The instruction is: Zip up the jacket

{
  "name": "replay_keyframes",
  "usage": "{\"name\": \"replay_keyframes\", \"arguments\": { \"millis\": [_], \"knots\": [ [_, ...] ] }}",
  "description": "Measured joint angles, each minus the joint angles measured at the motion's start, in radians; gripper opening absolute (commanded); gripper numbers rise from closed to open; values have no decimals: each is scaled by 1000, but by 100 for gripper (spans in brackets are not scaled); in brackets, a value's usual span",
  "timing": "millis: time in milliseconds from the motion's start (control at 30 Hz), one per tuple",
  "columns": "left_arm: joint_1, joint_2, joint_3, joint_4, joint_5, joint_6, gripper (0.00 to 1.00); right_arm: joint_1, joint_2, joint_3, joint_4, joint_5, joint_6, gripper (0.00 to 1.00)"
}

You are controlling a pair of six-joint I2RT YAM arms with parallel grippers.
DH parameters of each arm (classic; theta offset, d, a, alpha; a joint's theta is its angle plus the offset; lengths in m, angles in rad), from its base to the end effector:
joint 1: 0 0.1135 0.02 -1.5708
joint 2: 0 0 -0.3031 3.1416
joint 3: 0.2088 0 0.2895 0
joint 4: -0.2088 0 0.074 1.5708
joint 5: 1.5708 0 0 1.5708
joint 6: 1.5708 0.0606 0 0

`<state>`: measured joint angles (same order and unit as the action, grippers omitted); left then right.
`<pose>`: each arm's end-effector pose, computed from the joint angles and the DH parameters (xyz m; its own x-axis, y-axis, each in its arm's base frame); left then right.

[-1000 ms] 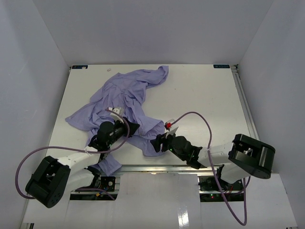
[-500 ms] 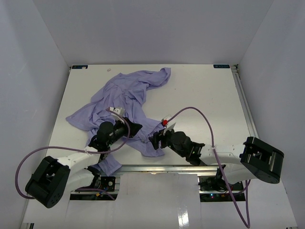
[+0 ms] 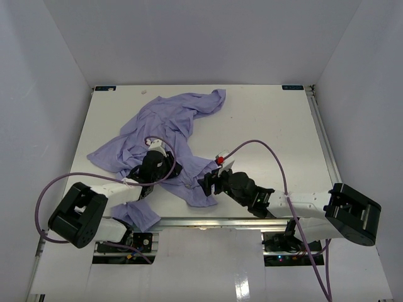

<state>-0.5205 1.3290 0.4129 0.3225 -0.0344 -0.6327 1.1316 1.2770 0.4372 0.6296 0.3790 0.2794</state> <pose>0.2431 -0.1370 0.1444 -0.6706 -0.2968 -0.6799 0.0939 0.8751 -0.4747 0.1451 0.2560 0.2056 -0.2747 0.0177 -0.9614 -0.6359 0.7466 0.1955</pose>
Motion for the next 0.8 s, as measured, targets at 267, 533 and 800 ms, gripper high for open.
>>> {"name": "replay_keyframes", "arguments": {
  "millis": [267,533,800],
  "knots": [
    [2,-36,10,-86,-97,-23,57,0,-14,-9,-1,1,0,76],
    [2,-166,6,-148,-183,-32,63,0,-14,-9,-1,5,0,76],
    [2,-99,5,-140,-168,-41,60,0,-14,-9,-1,5,1,77]
  ]
}}
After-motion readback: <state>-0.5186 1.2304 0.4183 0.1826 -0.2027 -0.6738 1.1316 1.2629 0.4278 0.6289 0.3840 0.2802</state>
